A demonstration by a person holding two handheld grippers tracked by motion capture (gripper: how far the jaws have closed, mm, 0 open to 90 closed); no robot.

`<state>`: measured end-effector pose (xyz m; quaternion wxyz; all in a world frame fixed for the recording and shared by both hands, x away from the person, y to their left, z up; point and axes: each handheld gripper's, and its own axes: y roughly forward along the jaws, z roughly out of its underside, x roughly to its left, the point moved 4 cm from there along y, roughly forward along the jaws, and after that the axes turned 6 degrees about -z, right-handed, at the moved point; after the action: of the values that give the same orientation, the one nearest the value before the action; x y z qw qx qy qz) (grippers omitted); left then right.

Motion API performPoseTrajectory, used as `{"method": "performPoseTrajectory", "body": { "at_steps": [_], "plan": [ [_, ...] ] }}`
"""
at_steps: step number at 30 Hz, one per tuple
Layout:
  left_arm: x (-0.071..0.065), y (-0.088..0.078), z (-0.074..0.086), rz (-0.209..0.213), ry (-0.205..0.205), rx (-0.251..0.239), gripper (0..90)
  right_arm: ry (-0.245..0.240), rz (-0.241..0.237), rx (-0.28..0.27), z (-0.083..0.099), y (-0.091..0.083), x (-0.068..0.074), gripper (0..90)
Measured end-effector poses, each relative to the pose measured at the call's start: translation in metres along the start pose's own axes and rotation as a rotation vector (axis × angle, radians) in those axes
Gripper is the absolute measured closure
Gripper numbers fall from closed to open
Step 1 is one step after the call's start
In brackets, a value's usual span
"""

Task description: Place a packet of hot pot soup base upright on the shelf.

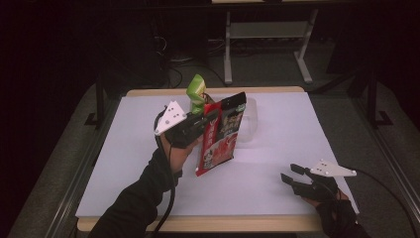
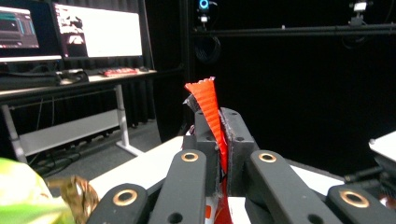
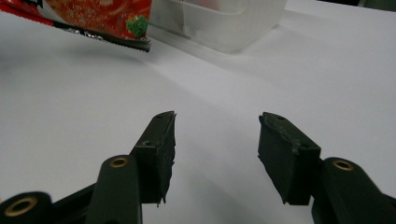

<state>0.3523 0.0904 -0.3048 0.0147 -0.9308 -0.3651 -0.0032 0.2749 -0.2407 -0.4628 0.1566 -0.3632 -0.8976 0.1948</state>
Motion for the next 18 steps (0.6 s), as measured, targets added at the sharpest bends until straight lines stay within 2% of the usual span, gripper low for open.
{"method": "performPoseTrajectory", "body": {
  "at_steps": [10,18],
  "plan": [
    [0.003,0.033,-0.033,-0.032,0.006,-0.038,87.1,0.005,0.002,0.0,0.001,-0.002,-0.001,45.4],
    [0.009,0.078,-0.039,-0.076,0.002,-0.016,87.4,-0.002,-0.002,-0.005,0.001,-0.003,0.0,46.6]
  ]
}}
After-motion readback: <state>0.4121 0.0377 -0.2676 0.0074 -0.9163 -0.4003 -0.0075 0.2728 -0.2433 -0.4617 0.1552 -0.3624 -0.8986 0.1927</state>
